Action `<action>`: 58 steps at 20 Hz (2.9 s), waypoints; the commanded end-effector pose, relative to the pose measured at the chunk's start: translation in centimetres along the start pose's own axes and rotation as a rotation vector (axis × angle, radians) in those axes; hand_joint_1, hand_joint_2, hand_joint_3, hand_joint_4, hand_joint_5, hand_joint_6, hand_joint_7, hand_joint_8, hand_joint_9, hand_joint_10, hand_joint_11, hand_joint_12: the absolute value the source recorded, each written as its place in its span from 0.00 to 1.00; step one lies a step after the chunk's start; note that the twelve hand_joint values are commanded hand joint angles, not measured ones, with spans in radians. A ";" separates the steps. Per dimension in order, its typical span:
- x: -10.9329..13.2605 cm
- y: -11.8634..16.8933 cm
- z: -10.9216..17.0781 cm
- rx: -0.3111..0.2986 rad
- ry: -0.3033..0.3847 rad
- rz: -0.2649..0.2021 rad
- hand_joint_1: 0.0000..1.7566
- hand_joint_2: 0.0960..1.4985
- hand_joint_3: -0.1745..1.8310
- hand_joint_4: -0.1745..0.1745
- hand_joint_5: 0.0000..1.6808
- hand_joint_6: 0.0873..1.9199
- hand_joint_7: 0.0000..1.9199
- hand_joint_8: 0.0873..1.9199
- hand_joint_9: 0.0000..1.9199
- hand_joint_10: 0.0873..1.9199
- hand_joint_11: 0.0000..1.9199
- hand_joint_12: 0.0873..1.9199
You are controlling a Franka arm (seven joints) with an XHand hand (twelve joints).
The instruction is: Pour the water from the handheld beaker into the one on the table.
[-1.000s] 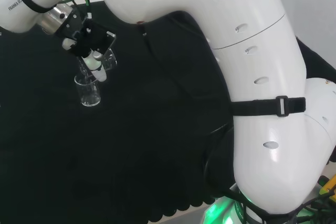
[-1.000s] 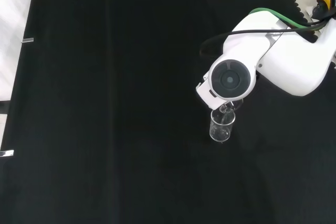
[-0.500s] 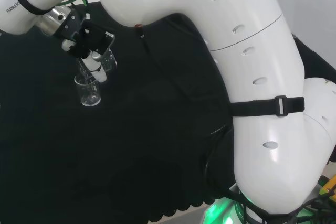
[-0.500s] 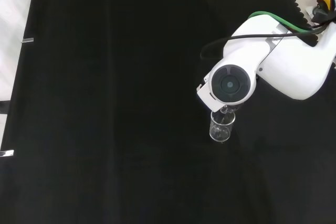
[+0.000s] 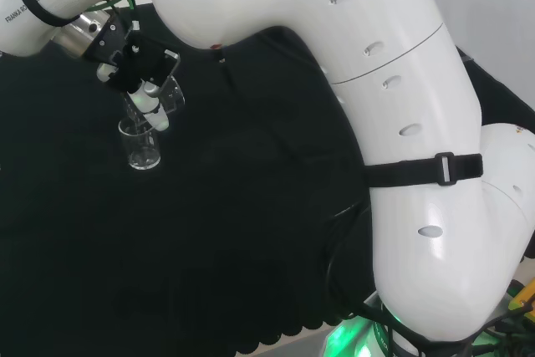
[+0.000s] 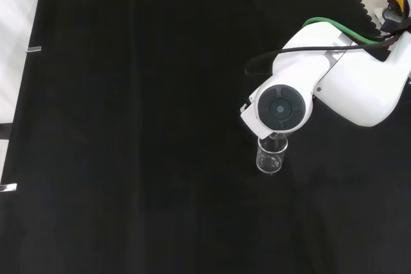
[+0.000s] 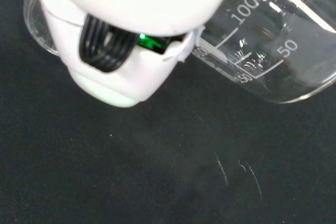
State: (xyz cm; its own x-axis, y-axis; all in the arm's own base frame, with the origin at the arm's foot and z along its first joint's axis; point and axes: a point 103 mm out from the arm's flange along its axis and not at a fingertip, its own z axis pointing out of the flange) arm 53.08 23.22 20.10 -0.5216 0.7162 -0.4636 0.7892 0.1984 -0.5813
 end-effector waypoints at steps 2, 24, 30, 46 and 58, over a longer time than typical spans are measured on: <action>-0.1 -0.1 0.1 -0.001 0.002 0.003 0.81 0.61 0.08 0.00 0.80 0.14 0.75 0.10 0.72 0.13 0.55 0.42; -0.4 -0.4 -0.1 -0.010 -0.001 0.003 0.81 0.61 0.08 0.00 0.80 0.14 0.75 0.09 0.72 0.13 0.55 0.41; -0.3 -0.4 0.0 -0.017 0.010 0.004 0.81 0.61 0.07 0.00 0.80 0.14 0.75 0.09 0.72 0.13 0.55 0.41; -0.6 -0.5 0.2 -0.035 0.093 -0.014 0.81 0.61 0.07 0.00 0.80 0.14 0.76 0.09 0.72 0.13 0.55 0.41; -3.4 -1.2 1.5 -0.112 0.348 -0.031 0.81 0.61 0.07 0.00 0.80 0.13 0.76 0.09 0.72 0.13 0.55 0.41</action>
State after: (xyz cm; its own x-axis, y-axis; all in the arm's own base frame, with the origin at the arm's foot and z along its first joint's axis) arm 53.34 20.39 21.06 -0.4446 0.8557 -0.2650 0.8061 0.2532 -0.5349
